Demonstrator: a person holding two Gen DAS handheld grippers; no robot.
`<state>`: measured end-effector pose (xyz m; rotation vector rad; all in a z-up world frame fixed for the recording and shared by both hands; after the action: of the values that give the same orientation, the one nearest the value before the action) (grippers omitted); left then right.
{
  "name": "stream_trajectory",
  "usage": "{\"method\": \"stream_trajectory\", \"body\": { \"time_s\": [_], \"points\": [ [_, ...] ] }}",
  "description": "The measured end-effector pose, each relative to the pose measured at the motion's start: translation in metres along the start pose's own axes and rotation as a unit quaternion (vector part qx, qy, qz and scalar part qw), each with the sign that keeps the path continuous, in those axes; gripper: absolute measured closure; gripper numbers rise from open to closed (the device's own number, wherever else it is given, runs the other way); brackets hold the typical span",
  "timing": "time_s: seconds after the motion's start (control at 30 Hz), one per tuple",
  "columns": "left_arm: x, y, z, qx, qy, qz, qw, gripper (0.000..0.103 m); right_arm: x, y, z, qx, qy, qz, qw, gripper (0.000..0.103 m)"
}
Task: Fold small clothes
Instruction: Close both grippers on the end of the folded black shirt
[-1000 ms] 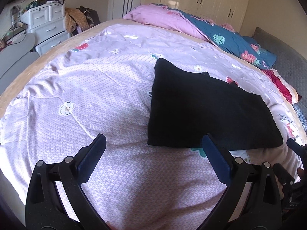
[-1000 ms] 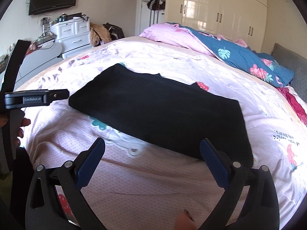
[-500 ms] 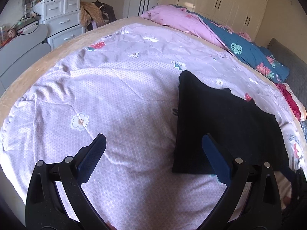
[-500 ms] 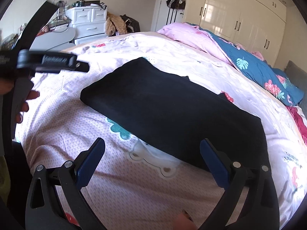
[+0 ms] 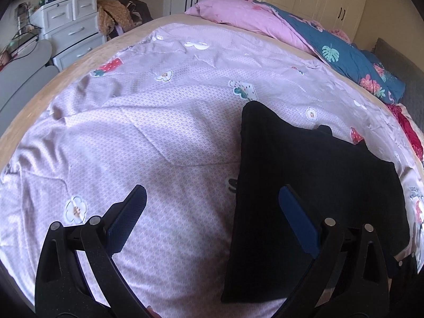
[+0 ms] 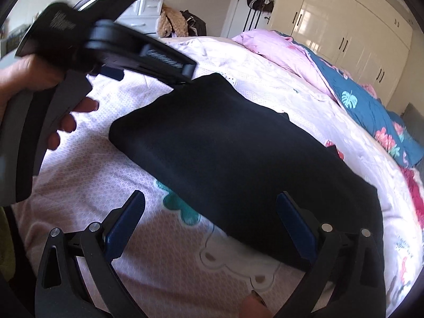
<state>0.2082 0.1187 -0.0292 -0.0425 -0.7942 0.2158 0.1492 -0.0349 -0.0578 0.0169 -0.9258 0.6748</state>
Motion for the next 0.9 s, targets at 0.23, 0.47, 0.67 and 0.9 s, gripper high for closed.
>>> {"method": "stream_trajectory", "body": {
  "time_s": [0.23,0.47,0.67,0.9],
  "points": [
    [0.020,0.004,-0.018,-0.006,-0.006,0.018,0.9998,0.009,0.008,0.010,-0.026,-0.005,0.016,0.013,1.000,0.005],
    [0.041,0.011,-0.037,-0.014,-0.002,0.039,0.9991,0.009,0.018,0.016,-0.048,-0.007,0.026,0.024,0.999,0.005],
    [0.043,0.018,-0.047,-0.023,0.014,0.054,0.9982,0.009,0.026,0.018,-0.059,-0.006,0.022,0.035,0.999,0.005],
    [0.042,0.012,-0.049,-0.039,0.023,0.051,0.9977,0.009,0.036,0.013,-0.042,-0.013,-0.038,0.046,0.998,0.030]
  ]
}}
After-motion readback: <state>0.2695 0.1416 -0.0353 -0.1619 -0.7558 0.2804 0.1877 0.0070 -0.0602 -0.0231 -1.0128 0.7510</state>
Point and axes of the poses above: each gripper's, at about its wrist camera, not at the fingertips, and z roughly against the way its jaws point, y to its left, x to its top, the point moved 3 cm from there along -z, roughly the way its jaws point, and after that the axes turned 5 degrees about -y, right-handed, at the moved point
